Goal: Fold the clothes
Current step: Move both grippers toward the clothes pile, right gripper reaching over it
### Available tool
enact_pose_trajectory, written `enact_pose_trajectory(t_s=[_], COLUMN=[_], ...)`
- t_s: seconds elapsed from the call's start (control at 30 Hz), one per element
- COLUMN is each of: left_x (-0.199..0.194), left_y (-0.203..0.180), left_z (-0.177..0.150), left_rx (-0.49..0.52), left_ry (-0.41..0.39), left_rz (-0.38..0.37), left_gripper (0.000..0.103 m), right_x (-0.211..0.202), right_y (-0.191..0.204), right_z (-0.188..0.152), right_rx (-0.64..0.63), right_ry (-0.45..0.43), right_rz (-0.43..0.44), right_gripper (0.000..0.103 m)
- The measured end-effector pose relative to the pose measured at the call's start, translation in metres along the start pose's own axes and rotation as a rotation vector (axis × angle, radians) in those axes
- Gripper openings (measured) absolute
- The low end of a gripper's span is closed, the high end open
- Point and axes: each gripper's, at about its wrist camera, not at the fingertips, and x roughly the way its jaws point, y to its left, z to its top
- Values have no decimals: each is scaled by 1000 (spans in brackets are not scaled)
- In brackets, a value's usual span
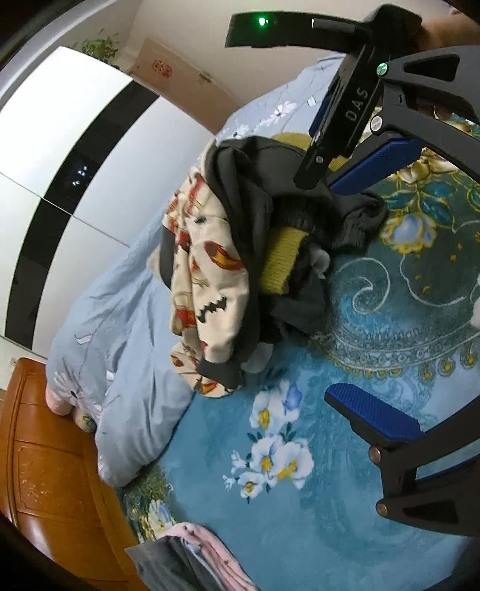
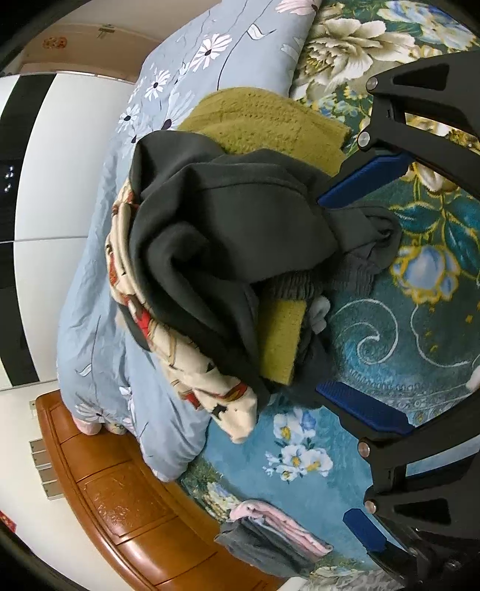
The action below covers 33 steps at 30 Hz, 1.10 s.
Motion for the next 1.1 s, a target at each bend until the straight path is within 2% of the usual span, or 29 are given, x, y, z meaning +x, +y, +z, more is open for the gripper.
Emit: enact_pose_trajectory(t_s=[0.1, 0.17, 0.23, 0.4, 0.57, 0.67, 0.8, 0.97, 1.1], left_x=[0, -8, -17, -37, -41, -41, -33, -34, -33], left_y=[1, -10, -10, -9, -20, -22, -33, -48, -46], left_z=[0, 0, 2, 12, 14, 8, 6, -8, -11], left_rx=[32, 68, 72, 86, 107, 131, 142, 219, 214], left_ry=[-18, -44, -39, -84, -95, -99, -71, -85, -66], left_rz=[-22, 0, 9, 30, 31, 42, 54, 69, 76], left_gripper=[103, 103, 103, 103, 103, 103, 103, 103, 103], right_x=[-4, -6, -7, -17, -20, -21, -28, -28, -29], right_y=[4, 5, 5, 7, -1, -5, -8, -3, 0], right_z=[2, 2, 1, -3, -3, -1, -2, -5, -6], right_rx=[-5, 13, 39, 107, 106, 109, 168, 106, 117], right_ry=[-35, -46, -47, -88, -80, -82, -102, -71, -67], right_rz=[10, 24, 43, 99, 89, 64, 109, 90, 97], right_gripper=[95, 95, 95, 95, 95, 95, 95, 95, 95])
